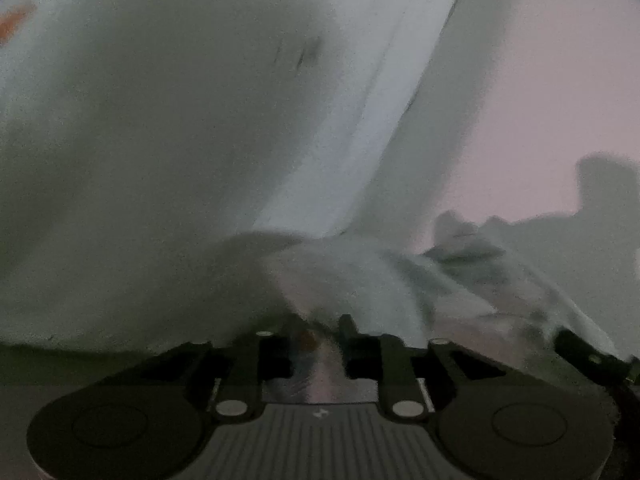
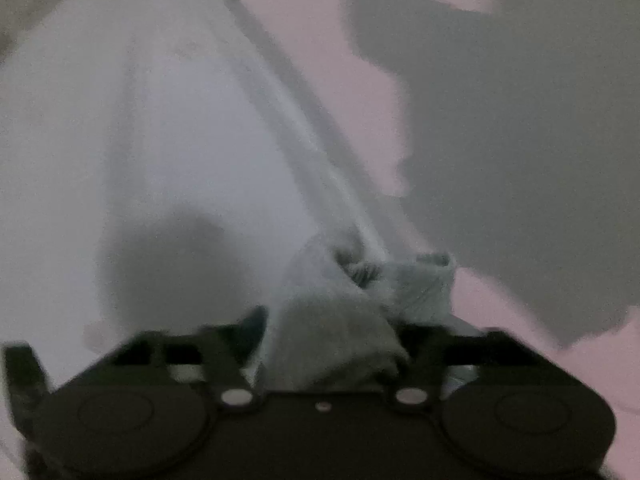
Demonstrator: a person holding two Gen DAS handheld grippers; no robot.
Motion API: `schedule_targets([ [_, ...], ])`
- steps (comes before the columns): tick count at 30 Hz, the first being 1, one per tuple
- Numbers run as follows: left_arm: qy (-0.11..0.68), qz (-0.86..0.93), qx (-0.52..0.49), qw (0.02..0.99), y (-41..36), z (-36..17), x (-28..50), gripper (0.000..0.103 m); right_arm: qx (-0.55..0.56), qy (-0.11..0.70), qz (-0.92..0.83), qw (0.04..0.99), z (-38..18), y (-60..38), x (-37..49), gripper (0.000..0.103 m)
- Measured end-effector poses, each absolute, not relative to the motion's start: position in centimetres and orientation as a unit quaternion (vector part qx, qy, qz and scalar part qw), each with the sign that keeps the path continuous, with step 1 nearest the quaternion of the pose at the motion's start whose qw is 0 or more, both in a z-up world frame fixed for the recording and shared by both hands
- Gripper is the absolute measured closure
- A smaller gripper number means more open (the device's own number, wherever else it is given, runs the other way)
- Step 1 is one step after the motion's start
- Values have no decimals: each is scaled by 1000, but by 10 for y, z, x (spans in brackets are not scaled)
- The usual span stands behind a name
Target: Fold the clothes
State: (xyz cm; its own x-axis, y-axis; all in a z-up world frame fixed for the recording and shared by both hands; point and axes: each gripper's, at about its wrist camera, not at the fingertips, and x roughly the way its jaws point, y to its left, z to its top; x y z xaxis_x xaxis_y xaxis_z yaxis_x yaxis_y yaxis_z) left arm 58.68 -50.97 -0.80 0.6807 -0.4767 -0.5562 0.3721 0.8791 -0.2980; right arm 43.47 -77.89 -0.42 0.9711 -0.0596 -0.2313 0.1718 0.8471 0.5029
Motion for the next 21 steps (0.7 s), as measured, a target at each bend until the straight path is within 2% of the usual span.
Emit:
schedule_targets([
  [3, 389, -195, -49, 899, -529, -55, 620, 74, 268, 189, -131, 936, -56, -808, 460, 26],
  [5, 409, -188, -61, 891, -530, -73, 623, 67, 253, 215, -146, 932, -77, -814, 462, 26],
  [7, 427, -183, -76, 882, -530, -90, 625, 56, 240, 221, -159, 932, -86, -814, 458, 26],
  [13, 411, -224, -50, 882, -557, -97, 597, 42, 207, 217, -192, 934, -99, -808, 443, 26],
  [16, 415, -228, -22, 881, -563, -103, 589, 39, 211, 190, -169, 944, -101, -799, 440, 26],
  [19, 428, -217, 15, 877, -558, -117, 578, 30, 234, 230, -133, 935, -116, -791, 452, 22],
  [21, 429, -208, 53, 877, -547, -129, 566, 30, 229, 286, -128, 922, -128, -780, 464, 21],
])
